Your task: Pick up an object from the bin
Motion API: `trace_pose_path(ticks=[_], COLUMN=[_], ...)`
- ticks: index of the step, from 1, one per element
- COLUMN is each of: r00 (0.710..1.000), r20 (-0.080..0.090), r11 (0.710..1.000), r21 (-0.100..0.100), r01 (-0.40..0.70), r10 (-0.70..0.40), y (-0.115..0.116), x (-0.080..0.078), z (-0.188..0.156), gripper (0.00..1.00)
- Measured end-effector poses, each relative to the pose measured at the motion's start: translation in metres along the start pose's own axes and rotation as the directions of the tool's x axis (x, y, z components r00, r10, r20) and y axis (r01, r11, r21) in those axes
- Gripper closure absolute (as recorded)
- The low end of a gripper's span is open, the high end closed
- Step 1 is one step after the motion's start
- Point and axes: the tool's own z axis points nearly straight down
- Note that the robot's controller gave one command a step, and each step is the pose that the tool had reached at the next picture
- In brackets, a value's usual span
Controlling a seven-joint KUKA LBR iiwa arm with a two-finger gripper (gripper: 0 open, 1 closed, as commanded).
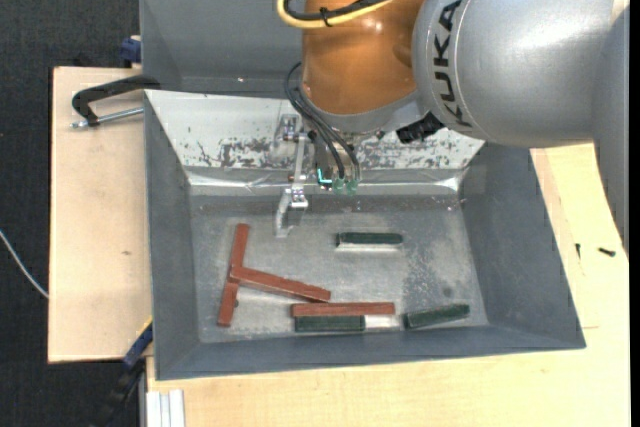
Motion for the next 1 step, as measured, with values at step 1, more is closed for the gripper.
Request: trace_pose_path(ticks=[1], r00=[1.000], r20=[0.008], r11=[1.000], r21=[-0.001], r01=[-0.002], r10=[0.002], y=[-0.0008], x=[-0.0017], z=[-0.0047], gripper=[0.00])
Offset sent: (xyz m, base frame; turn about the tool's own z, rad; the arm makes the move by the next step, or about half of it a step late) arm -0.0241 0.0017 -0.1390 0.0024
